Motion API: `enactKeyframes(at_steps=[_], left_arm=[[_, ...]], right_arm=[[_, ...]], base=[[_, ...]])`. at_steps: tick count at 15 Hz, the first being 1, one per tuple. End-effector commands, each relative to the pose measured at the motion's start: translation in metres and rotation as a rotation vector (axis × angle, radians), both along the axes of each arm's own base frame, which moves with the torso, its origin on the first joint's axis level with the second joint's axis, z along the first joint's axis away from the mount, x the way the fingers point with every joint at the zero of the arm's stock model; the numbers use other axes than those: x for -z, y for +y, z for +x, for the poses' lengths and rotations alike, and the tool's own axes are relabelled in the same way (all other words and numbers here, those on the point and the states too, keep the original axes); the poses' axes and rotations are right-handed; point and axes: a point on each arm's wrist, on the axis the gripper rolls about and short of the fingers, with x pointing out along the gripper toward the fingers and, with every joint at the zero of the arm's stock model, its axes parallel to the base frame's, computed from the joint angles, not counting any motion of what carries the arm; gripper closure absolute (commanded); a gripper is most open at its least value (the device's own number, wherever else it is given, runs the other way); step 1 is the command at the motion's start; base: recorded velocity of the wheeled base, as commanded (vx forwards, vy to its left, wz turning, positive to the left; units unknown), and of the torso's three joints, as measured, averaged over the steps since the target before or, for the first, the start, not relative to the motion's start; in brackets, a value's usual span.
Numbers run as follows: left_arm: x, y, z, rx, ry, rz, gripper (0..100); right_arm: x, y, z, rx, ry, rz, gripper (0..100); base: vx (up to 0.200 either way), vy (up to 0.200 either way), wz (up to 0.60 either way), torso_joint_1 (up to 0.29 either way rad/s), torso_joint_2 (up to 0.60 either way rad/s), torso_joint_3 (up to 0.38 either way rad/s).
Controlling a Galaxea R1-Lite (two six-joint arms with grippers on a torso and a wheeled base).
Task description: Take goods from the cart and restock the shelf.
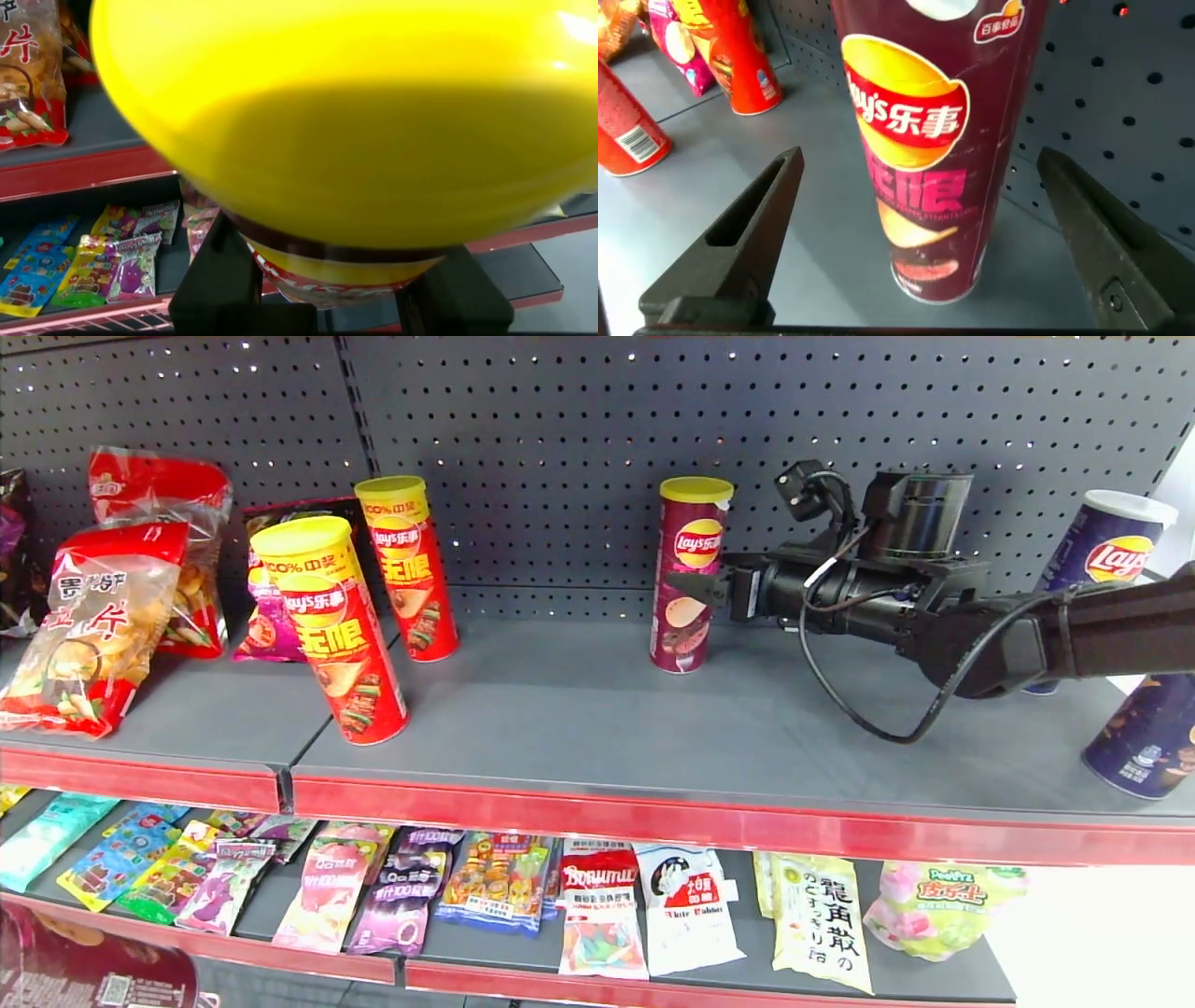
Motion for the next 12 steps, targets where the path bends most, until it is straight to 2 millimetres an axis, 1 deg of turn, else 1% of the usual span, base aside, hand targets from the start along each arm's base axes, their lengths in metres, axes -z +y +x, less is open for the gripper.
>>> enactKeyframes(at_steps=[1, 6, 12], left_arm=[[0.001, 0.000, 0.001, 0.000, 0.005, 0.000, 100], [0.001, 0.000, 0.001, 0.000, 0.008, 0.000, 100], [0.003, 0.000, 0.000, 0.000, 0.008, 0.000, 100]], right_arm=[[0.005, 0.003, 0.007, -0.002, 0.004, -0.002, 0], [0.008, 0.007, 0.020, 0.000, -0.006, 0.002, 0], [0.010, 0.011, 0.026, -0.003, -0.014, 0.005, 0]], base=[[0.000, 0.000, 0.00, 0.000, 0.00, 0.000], [0.000, 0.000, 0.00, 0.000, 0.00, 0.000], [0.000, 0.000, 0.00, 0.000, 0.00, 0.000]])
